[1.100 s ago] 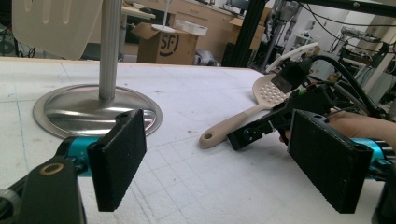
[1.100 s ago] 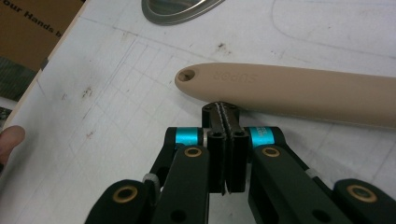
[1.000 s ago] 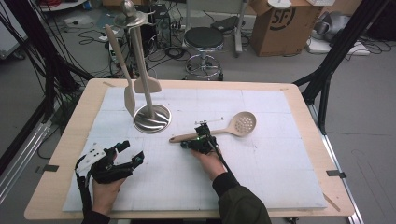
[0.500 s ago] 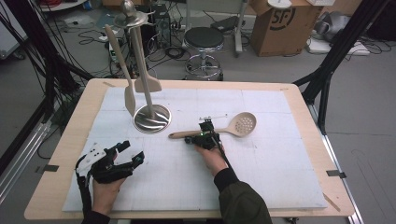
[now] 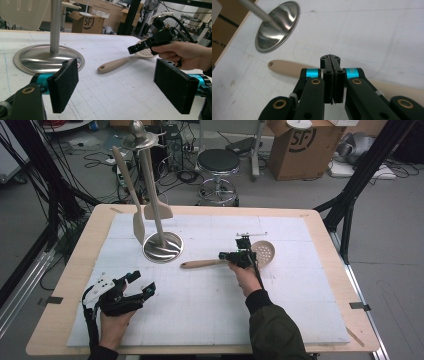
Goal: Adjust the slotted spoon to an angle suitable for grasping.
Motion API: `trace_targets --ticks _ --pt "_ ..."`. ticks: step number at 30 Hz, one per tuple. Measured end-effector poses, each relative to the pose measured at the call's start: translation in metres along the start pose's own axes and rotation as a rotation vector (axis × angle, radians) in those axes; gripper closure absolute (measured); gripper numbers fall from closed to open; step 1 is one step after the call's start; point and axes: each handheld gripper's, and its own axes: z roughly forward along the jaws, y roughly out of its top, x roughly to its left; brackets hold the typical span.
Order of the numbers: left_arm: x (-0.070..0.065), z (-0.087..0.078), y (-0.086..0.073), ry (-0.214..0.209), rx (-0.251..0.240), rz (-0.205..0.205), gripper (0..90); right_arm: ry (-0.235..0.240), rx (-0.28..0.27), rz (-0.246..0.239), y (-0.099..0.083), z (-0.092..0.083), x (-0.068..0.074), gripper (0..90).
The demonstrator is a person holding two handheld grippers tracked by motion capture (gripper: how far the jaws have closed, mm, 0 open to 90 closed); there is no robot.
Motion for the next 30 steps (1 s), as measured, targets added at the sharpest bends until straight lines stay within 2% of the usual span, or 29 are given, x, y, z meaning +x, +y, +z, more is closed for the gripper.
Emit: trace_targets --ticks 3,11,16,18,24,30 --pt "0.000 -0.001 0.000 0.003 -0.005 0.000 20.4 -0.017 -0.020 0.021 0.006 -0.005 -0.012 90.0" --pt "0.000 0.000 0.000 0.002 -0.002 -0.001 20.7 -0.077 0.007 0.067 0.008 -0.003 -0.035 90.0" --pt "0.002 -0.001 0.000 0.006 -0.003 -0.004 20.8 -0.142 0.034 0.019 0.008 0.001 -0.036 90.0" --pt "0.001 -0.002 0.000 0.008 -0.007 -0.006 20.9 -0.156 0.036 0.019 0.007 0.002 -0.037 90.0" --pt "0.002 -0.002 0.000 0.006 -0.009 -0.008 20.9 -0.174 0.048 0.005 0.007 -0.002 -0.039 90.0" --pt "0.001 -0.002 0.001 0.006 -0.010 -0.006 20.9 -0.192 0.077 -0.007 0.004 -0.007 -0.035 90.0"
